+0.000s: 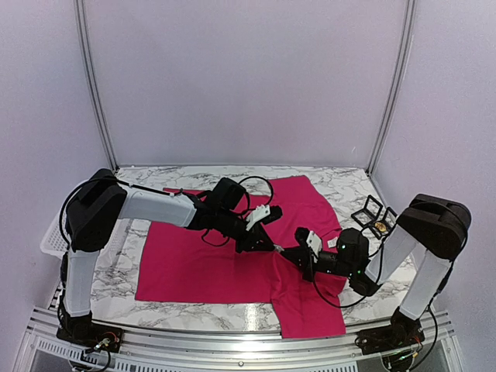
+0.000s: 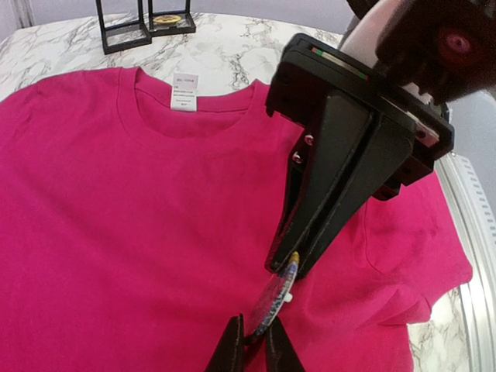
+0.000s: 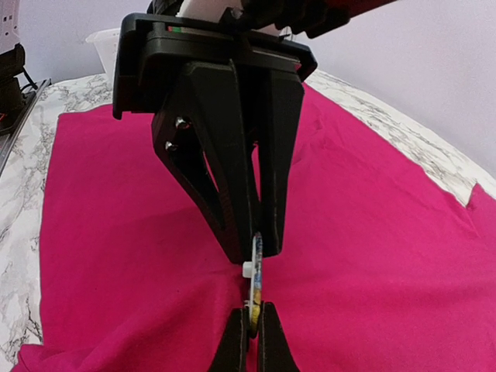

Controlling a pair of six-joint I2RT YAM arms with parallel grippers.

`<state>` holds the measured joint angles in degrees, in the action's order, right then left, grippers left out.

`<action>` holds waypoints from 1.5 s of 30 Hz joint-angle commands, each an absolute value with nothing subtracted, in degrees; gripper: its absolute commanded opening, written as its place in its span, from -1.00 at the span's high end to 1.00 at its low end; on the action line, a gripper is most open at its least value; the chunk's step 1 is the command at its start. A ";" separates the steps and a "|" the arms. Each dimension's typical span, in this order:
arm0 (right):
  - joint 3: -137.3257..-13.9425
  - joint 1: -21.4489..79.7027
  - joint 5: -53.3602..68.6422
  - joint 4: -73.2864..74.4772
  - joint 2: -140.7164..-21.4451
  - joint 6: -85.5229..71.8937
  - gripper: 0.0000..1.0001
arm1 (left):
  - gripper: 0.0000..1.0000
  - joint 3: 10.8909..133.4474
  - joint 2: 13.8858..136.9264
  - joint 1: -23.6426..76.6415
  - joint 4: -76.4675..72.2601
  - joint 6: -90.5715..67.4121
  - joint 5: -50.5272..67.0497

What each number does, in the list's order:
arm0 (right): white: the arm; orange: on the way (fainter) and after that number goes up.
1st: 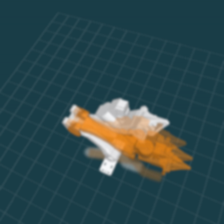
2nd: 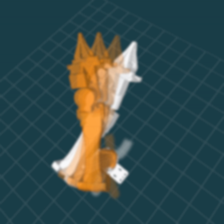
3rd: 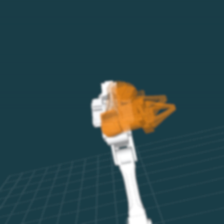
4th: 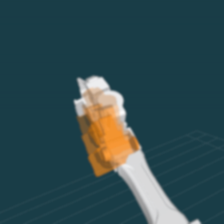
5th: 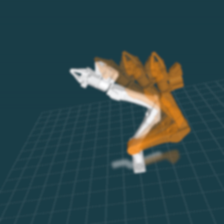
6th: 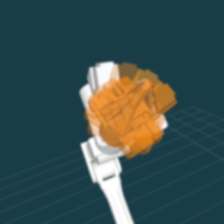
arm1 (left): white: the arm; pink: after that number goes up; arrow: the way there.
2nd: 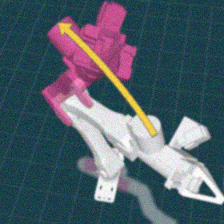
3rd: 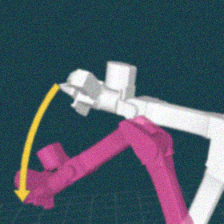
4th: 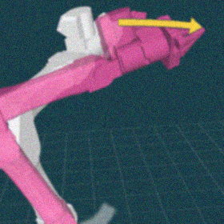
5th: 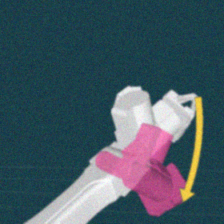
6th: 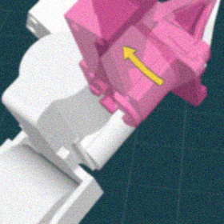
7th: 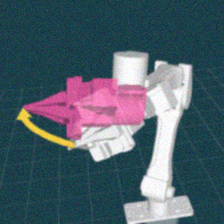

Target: Pin the brooch onto the clothing

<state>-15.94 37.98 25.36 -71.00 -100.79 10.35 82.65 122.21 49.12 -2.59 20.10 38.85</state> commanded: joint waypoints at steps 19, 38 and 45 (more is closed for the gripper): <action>-17.73 37.66 26.91 -68.89 -99.10 11.57 1.00 | 0.93 83.75 119.35 50.36 -2.15 19.68 40.44; -14.91 37.61 24.81 -60.35 -88.96 8.98 0.53 | 1.00 81.58 117.70 50.83 -4.18 16.33 38.08; -12.65 37.65 24.52 -63.48 -92.29 4.92 0.38 | 1.00 80.63 116.74 50.78 -4.34 14.68 38.92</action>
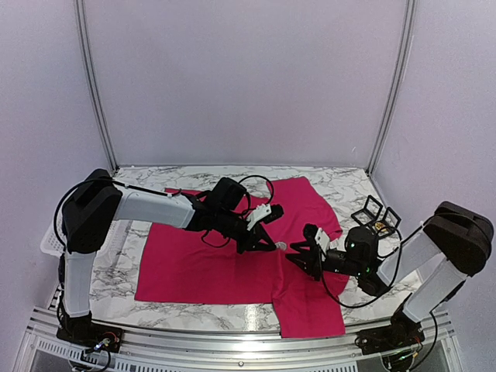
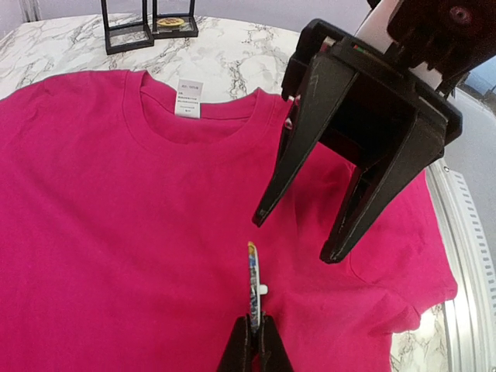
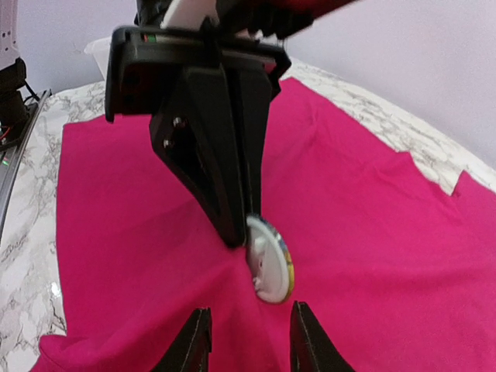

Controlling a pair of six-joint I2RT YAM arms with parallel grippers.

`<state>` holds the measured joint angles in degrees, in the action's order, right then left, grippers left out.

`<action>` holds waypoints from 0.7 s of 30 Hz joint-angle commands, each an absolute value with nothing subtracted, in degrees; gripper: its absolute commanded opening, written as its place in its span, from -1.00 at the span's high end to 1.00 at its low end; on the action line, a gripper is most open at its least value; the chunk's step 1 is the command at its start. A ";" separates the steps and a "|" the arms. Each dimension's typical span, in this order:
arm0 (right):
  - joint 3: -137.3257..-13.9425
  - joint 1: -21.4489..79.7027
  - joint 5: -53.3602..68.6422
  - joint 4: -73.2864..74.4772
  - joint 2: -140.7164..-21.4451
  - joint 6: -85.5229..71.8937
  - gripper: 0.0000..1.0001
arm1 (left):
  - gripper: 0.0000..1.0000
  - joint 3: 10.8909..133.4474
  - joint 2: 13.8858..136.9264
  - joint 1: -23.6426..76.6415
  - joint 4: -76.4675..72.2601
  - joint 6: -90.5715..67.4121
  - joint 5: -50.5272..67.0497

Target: Pin the brooch onto the clothing

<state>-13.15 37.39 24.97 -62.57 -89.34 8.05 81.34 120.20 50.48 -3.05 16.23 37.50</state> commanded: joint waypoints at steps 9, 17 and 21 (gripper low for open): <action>-13.07 37.58 21.98 -75.05 -102.85 -1.30 0.92 | 1.00 77.93 114.77 50.91 -7.66 13.44 41.94; -13.74 37.45 21.69 -72.04 -103.81 -2.27 1.00 | 1.00 76.56 113.99 50.89 -9.94 11.59 44.37; -13.68 36.07 23.44 -68.15 -102.74 -1.32 0.98 | 1.00 75.91 113.47 50.82 -10.17 12.04 43.41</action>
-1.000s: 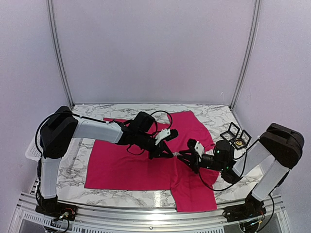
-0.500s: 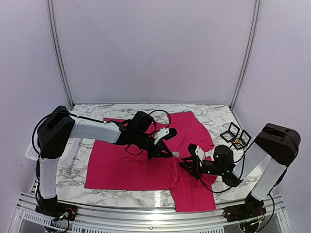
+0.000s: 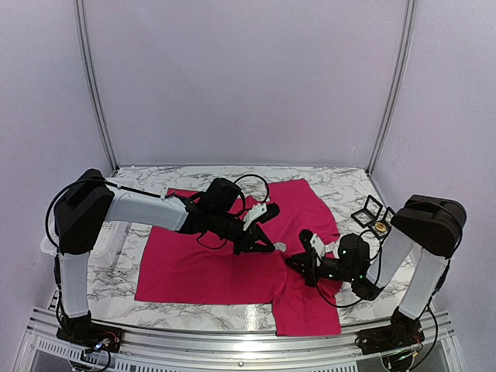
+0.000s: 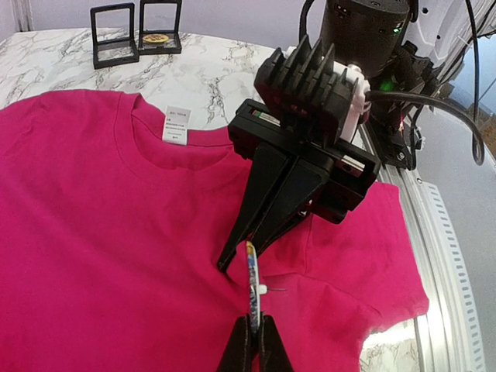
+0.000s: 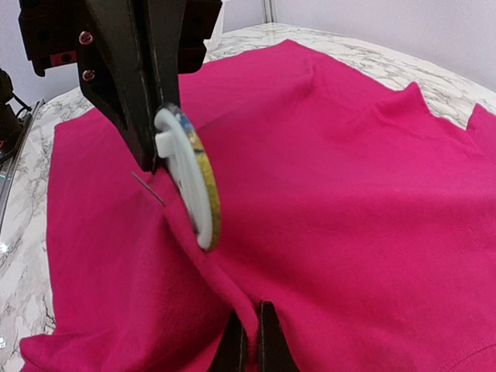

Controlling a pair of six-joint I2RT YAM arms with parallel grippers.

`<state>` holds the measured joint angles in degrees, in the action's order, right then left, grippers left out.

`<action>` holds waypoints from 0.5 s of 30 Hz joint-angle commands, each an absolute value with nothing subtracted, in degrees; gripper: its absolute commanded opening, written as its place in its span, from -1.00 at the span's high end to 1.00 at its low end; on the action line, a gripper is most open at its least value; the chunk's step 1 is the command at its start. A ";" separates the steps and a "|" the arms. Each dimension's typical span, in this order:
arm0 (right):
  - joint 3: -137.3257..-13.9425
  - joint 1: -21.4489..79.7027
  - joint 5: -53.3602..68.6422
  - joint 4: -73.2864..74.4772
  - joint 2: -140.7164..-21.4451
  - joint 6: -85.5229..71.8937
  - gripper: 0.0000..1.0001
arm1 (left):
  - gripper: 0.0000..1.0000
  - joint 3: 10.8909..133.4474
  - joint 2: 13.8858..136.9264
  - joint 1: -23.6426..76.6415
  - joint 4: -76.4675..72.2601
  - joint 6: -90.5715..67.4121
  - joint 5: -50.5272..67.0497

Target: Pin the brooch onto the clothing

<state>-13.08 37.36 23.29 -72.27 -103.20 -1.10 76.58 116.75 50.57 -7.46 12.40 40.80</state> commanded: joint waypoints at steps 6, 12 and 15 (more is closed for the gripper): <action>-16.30 31.06 37.23 -60.07 -94.84 -1.02 0.22 | 1.00 76.31 113.98 50.83 -6.73 15.44 40.61; -19.51 30.07 45.96 -48.71 -87.92 5.90 -0.12 | 1.00 76.48 114.36 50.88 -5.89 16.57 40.40; -19.74 29.29 48.80 -48.69 -87.26 8.03 -0.25 | 1.00 76.82 114.70 50.91 -5.43 17.31 40.26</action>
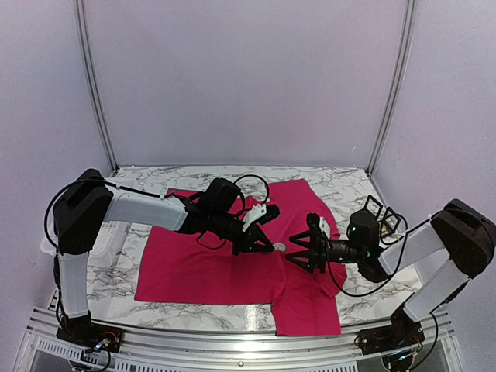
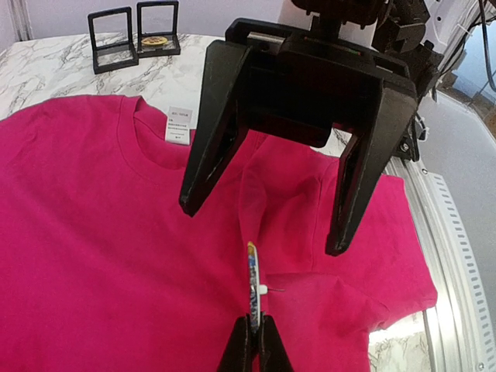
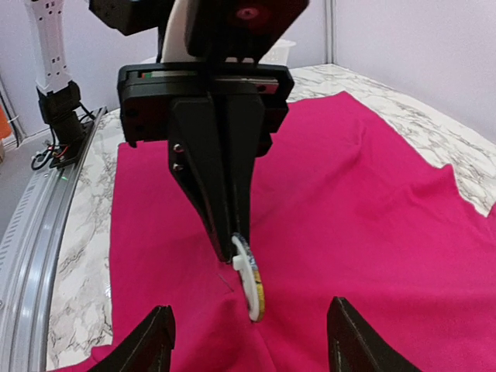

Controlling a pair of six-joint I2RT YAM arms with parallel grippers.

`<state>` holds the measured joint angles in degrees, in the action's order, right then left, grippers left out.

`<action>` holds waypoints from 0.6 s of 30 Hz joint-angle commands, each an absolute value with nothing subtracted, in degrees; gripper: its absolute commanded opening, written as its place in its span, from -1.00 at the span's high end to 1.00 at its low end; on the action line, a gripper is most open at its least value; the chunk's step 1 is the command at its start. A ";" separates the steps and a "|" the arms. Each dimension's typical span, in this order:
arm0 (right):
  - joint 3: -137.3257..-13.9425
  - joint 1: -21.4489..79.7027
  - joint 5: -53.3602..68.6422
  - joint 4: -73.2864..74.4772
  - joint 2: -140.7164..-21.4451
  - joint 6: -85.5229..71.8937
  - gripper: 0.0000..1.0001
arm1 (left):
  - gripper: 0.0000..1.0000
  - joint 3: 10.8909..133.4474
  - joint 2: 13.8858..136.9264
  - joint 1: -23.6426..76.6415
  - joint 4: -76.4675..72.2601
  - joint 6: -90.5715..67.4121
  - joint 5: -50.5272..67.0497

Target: Pin the brooch onto the clothing

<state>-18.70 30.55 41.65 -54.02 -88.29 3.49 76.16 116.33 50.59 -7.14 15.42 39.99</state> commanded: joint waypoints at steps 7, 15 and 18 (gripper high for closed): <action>-23.61 29.14 52.91 -50.58 -92.19 8.07 -0.11 | 1.00 78.00 114.93 50.89 -3.97 18.63 40.59; -26.26 29.10 54.96 -54.96 -97.62 6.22 0.37 | 1.00 78.82 115.33 50.89 -3.50 18.90 40.60; -26.62 29.10 55.43 -56.37 -98.69 4.83 0.51 | 1.00 79.29 115.60 50.94 -2.96 19.10 40.61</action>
